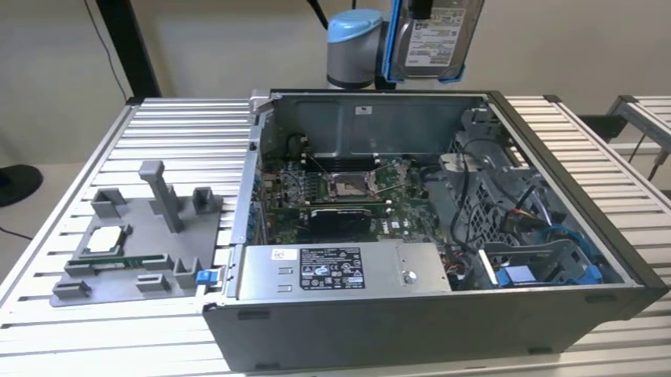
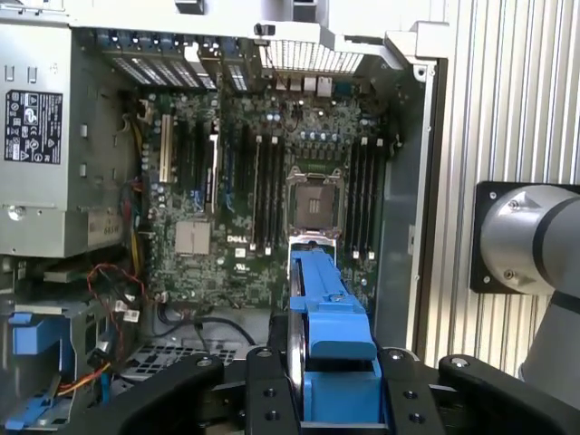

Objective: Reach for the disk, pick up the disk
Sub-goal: 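Pick up the disk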

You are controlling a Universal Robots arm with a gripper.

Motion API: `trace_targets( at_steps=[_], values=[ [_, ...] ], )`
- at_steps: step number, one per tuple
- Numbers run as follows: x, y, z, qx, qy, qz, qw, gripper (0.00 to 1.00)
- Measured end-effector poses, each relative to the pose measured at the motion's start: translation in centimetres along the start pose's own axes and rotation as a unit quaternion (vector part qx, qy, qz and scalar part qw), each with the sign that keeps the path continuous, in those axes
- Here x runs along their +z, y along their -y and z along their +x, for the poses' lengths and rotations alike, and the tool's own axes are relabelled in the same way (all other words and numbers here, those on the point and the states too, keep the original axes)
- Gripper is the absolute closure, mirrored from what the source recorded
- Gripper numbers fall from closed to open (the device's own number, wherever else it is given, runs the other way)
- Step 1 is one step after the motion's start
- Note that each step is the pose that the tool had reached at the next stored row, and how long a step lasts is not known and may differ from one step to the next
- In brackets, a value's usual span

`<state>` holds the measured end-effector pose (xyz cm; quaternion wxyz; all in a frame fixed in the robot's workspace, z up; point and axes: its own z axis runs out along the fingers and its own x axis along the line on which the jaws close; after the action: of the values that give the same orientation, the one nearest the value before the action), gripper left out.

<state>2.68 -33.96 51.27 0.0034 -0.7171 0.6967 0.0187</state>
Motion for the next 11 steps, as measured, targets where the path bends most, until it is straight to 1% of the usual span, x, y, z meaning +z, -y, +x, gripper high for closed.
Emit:
trace_targets(
  at_steps=[11],
  values=[
    [-0.09,4.19,0.12,0.000,0.0001,-0.0002,1.0000,1.00]
  ],
)
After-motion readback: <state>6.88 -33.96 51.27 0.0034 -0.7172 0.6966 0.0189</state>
